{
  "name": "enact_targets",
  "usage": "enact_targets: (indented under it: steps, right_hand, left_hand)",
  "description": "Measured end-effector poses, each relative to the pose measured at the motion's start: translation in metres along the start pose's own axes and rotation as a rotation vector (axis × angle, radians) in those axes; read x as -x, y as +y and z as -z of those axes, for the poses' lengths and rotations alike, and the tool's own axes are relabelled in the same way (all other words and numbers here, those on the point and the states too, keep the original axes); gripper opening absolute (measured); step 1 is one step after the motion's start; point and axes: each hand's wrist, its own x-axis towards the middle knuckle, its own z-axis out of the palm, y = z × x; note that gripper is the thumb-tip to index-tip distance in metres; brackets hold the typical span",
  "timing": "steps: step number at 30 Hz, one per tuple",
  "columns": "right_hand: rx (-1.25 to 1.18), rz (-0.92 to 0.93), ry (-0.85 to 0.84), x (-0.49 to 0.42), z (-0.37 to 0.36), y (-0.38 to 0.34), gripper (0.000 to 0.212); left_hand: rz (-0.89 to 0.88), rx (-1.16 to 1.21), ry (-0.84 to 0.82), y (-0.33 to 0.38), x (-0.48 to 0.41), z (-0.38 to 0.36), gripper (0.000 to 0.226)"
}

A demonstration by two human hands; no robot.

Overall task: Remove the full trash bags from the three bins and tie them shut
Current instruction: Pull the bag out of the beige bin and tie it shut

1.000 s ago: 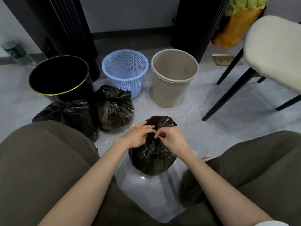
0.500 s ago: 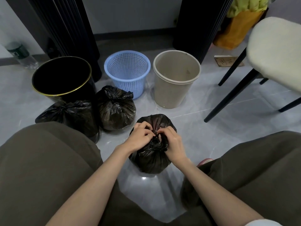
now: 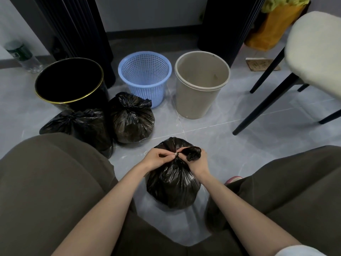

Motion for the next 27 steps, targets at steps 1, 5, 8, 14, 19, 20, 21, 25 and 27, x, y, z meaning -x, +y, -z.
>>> enact_targets:
  steps: [1, 5, 8, 14, 19, 20, 21, 25, 27]
  right_hand:
    - [0.0, -0.019, -0.018, -0.001, 0.001, 0.002, 0.023]
    - [0.047, -0.068, -0.091, -0.003, 0.006, 0.009, 0.02]
    - [0.045, -0.1, -0.114, -0.002, 0.007, 0.009, 0.014]
    - [0.035, -0.138, -0.152, -0.003, 0.01, 0.009, 0.016]
    - [0.068, -0.186, -0.233, -0.002, 0.013, 0.008, 0.018]
    - [0.059, -0.193, -0.248, -0.002, 0.013, 0.009, 0.02]
    - [0.05, -0.197, -0.269, -0.002, 0.014, 0.009, 0.021]
    - [0.105, -0.256, -0.287, 0.001, 0.011, 0.019, 0.025]
    - [0.153, -0.253, -0.285, 0.004, 0.008, 0.026, 0.02]
  left_hand:
    - [0.004, 0.02, 0.012, -0.002, -0.001, 0.0, 0.024]
    - [-0.012, 0.039, -0.006, -0.004, 0.0, -0.003, 0.026]
    - [0.004, 0.027, -0.015, -0.004, -0.001, -0.005, 0.025]
    - [0.06, -0.02, -0.07, -0.007, -0.003, -0.007, 0.025]
    - [0.084, -0.044, -0.112, -0.012, -0.003, -0.011, 0.02]
    - [0.092, -0.046, -0.101, -0.012, -0.003, -0.011, 0.017]
    - [0.101, -0.038, -0.087, -0.012, -0.003, -0.012, 0.013]
    - [0.132, -0.076, -0.087, -0.012, -0.002, -0.015, 0.006]
    - [0.159, -0.055, -0.091, -0.015, -0.001, -0.02, 0.016]
